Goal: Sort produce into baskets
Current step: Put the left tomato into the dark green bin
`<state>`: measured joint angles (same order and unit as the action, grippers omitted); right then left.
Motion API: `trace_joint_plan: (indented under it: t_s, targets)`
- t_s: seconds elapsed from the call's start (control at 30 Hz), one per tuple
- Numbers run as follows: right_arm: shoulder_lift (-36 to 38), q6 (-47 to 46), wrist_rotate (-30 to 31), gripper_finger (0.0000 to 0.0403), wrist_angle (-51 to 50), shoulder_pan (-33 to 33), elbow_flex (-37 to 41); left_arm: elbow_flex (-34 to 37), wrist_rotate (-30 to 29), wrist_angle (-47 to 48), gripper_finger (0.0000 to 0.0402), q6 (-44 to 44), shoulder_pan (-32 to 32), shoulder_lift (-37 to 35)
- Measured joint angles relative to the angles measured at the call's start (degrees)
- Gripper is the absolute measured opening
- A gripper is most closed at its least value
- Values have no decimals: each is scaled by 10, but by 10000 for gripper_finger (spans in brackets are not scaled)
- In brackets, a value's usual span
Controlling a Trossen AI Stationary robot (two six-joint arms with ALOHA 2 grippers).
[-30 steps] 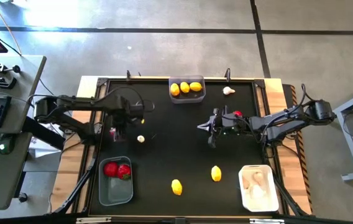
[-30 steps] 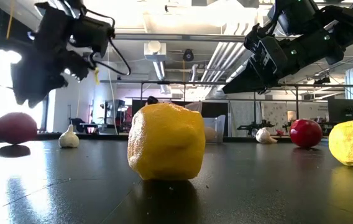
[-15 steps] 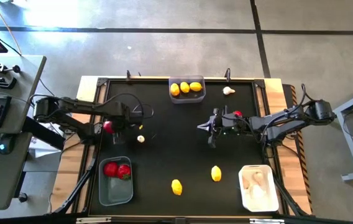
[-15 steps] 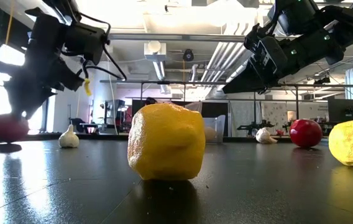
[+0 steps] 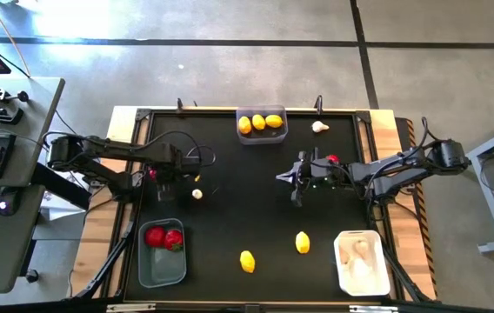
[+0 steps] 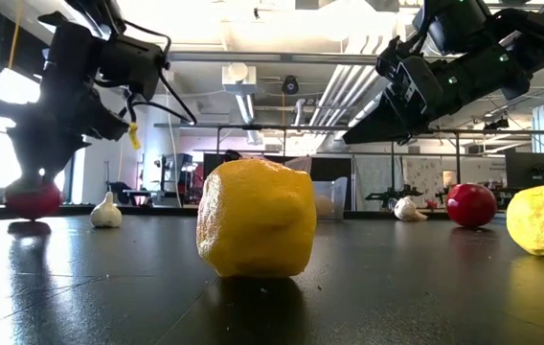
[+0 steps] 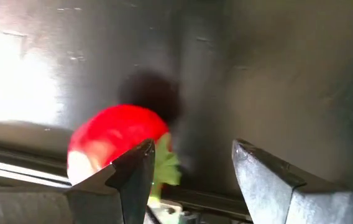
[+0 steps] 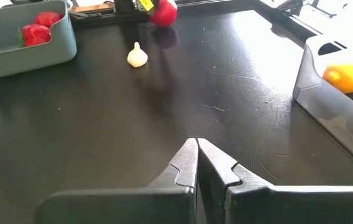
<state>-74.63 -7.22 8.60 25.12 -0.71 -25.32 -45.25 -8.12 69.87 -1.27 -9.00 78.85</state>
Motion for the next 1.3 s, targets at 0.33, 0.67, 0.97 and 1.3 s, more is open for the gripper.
trace_joint_plan:
  t_s: [0.33, 0.67, 0.97, 1.3]
  targets:
    - [0, -2, 0, 0, 0, 0, 0, -3, -15, 10, 203, 4, -14, 0]
    - [0, -3, 0, 0, 5, 0, 0, -14, -30, 46, 203, 8, -76, 22]
    - [0, -4, 0, 0, 7, 0, 0, -14, -70, 41, 203, 50, -140, 70]
    - [0, -3, 0, 0, 7, 0, 0, -14, -154, 98, 203, 69, -142, 76]
